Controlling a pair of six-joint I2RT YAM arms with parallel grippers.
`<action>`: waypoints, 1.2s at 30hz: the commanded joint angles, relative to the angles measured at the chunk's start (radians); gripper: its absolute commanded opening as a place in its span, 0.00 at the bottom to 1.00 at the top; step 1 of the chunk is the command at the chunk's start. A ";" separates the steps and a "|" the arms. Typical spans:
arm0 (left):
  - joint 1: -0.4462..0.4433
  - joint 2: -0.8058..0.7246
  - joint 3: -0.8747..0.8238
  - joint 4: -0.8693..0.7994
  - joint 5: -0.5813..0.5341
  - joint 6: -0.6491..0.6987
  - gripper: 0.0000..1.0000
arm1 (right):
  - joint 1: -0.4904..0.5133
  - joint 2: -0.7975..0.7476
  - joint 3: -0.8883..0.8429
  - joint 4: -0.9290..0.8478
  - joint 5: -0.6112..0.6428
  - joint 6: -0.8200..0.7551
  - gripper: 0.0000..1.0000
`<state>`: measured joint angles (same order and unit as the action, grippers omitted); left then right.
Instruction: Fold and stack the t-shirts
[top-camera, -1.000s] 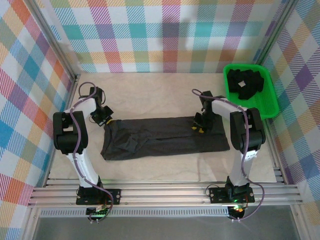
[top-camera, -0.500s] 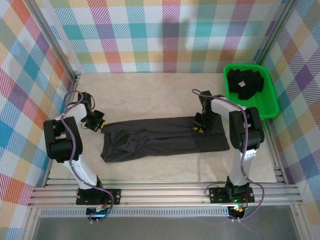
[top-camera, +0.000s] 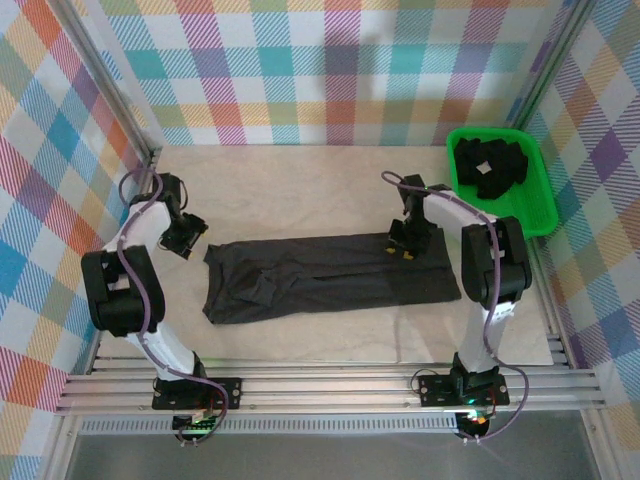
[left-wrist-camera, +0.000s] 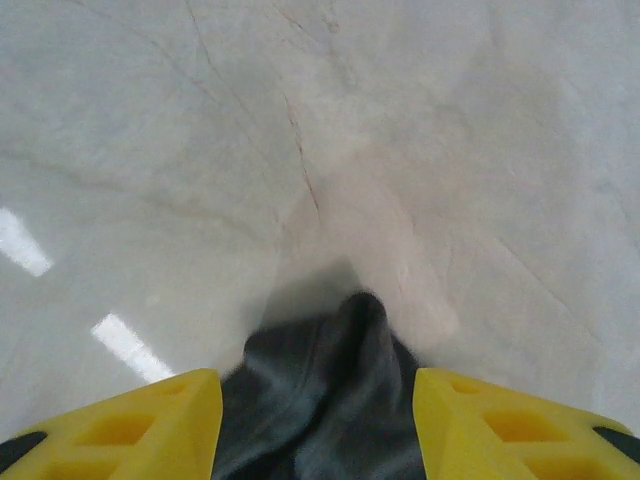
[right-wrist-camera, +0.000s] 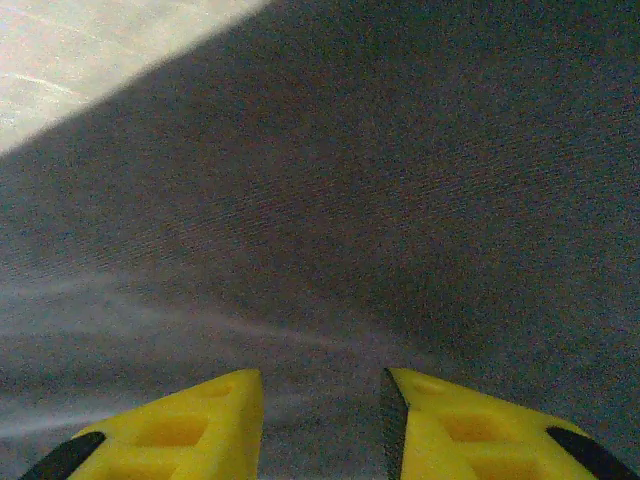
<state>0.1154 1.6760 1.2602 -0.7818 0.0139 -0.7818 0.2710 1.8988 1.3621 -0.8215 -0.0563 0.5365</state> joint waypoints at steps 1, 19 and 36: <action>-0.143 -0.111 -0.001 -0.088 -0.086 0.009 0.54 | 0.027 -0.106 0.028 -0.010 -0.007 -0.035 0.40; -0.481 -0.116 -0.232 -0.028 0.164 0.375 0.48 | 0.108 -0.215 -0.065 0.062 -0.146 0.010 0.40; -0.538 -0.333 -0.366 -0.134 0.051 0.256 0.00 | 0.111 -0.246 -0.113 0.083 -0.149 0.023 0.39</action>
<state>-0.4149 1.4200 0.9398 -0.8364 0.0601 -0.4648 0.3748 1.6802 1.2636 -0.7471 -0.1856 0.5453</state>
